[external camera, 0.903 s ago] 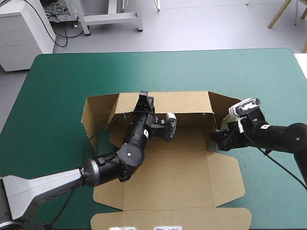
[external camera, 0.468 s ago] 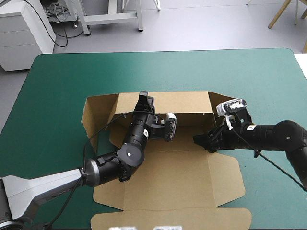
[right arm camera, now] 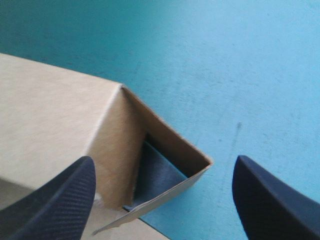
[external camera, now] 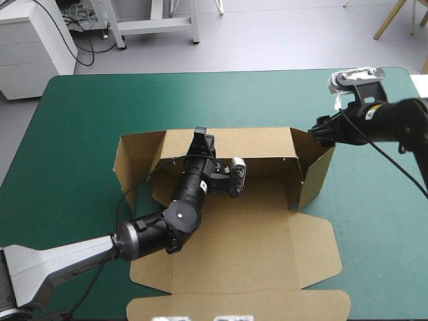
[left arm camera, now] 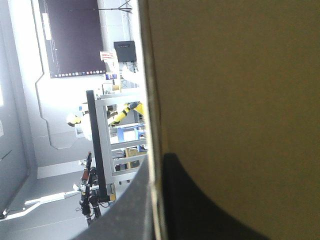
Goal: Fold the box
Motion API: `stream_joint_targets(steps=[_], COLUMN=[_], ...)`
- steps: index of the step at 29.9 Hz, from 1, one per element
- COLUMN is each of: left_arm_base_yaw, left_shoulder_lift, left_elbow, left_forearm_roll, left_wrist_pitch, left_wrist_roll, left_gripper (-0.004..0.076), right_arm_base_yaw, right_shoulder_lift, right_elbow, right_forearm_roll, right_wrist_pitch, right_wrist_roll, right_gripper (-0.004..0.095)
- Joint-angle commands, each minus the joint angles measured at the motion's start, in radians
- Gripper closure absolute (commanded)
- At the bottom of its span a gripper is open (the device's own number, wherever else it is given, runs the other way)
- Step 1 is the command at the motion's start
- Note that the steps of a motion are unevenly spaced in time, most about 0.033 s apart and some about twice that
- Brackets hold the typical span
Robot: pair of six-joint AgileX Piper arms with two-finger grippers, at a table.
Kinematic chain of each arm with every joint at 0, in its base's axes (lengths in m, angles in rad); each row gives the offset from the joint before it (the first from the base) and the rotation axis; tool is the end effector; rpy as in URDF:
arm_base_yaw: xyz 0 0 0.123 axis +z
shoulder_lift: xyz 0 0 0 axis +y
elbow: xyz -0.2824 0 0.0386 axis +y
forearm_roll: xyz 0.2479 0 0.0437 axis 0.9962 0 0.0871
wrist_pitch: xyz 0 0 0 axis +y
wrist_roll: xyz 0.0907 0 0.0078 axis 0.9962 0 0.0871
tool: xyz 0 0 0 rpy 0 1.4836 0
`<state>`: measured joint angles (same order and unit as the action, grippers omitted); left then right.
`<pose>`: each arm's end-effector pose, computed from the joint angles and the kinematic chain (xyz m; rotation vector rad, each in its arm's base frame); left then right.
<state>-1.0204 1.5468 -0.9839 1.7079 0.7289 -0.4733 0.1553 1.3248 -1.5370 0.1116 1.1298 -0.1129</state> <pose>0.2233 -0.2488 0.2872 1.5014 1.2066 0.8641 0.2584 0.0497 0.4344 -0.3107 2.3794 0.1631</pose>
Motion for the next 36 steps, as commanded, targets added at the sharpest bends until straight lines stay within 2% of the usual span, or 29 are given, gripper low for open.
stream_joint_targets(steps=[1,5,8,11,19,25,28,36], left_arm_base_yaw=[-0.005,-0.005,-0.005,-0.005,-0.005,-0.005,-0.005,-0.005], left_shoulder_lift=[-0.032,-0.032,-0.032,-0.032,-0.032,-0.032,-0.032,-0.032], left_elbow=[-0.021,-0.021,-0.021,-0.021,-0.021,-0.021,-0.021,-0.021], left_forearm_roll=[0.054,0.054,0.054,0.054,0.054,0.054,0.054,0.054], left_wrist_pitch=[0.032,0.032,0.035,0.036,0.033,0.033,0.038,0.036], left_wrist_roll=[-0.007,-0.007,-0.007,-0.007,-0.007,-0.007,-0.007,0.008], left_gripper=[0.0734,0.0734,0.0734,0.0734,0.0734,0.0734,0.0734,0.0734], right_arm_base_yaw=[-0.015,-0.062,-0.094,-0.119,-0.141,-0.141,-0.152,-0.222], right_shoulder_lift=[0.109,0.265,0.339,0.385,0.415,0.352,0.294,0.145], right_elbow=[-0.139,-0.258,-0.302,-0.307,-0.294,-0.127,-0.005,0.233], right_forearm_roll=[-0.049,0.013,0.066,0.088,0.114,0.165,0.196,0.376], right_wrist_pitch=[0.031,0.073,0.073,0.073,0.075,0.064,-0.018,-0.104], right_wrist_roll=[0.026,0.009,-0.002,-0.019,-0.066,-0.164,-0.192,-0.357], right_gripper=[0.0206,0.0199,0.0151,0.0123,0.0123,0.0125,0.0125,0.0125])
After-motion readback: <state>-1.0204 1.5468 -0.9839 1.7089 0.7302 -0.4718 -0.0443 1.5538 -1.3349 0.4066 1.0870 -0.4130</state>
